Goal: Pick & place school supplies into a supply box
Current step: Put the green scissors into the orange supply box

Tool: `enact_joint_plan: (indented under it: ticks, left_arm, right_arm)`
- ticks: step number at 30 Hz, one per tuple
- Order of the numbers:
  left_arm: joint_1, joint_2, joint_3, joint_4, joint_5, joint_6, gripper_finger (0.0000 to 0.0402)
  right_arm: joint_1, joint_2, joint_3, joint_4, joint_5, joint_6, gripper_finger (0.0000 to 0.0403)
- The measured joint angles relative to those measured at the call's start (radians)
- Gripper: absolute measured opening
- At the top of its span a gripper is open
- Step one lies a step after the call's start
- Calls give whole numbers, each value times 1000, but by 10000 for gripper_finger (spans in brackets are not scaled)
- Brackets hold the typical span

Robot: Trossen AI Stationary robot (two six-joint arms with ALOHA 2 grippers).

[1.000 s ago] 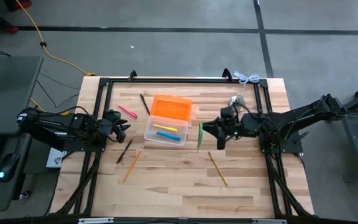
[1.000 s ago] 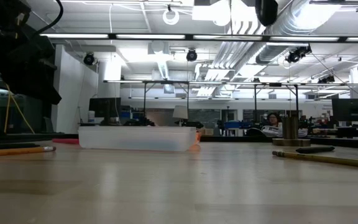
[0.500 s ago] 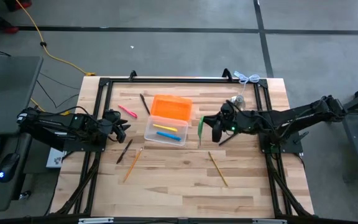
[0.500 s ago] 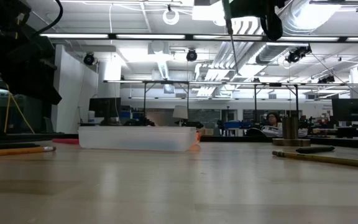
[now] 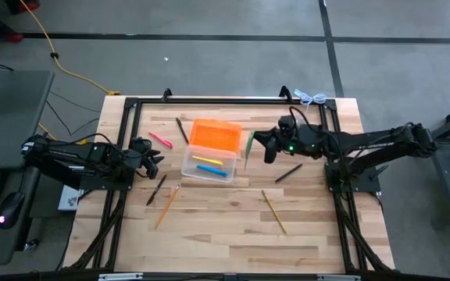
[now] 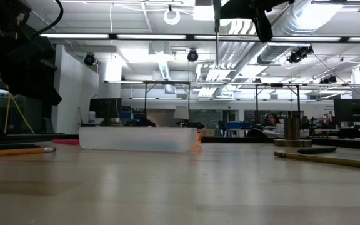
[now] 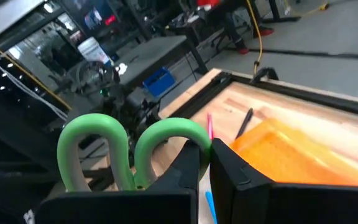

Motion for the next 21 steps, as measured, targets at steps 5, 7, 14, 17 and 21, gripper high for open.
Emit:
enact_joint_plan:
  ticks: [5,7,14,17,21]
  left_arm:
    - [0,0,0,-1,0,2,170]
    - [0,0,-1,-1,0,3,170]
    - [0,0,-1,-5,-1,3,170]
    - [0,0,-1,-8,-1,3,170]
    - [0,0,-1,-14,-1,3,170]
  right_arm:
    - [-34,45,1,110,-27,-30,0]
    - [-49,79,13,132,-59,-31,0]
    - [-96,242,171,98,-174,-81,0]
    - [-112,323,275,20,-233,-125,0]
    - [-127,416,403,-73,-281,-187,0]
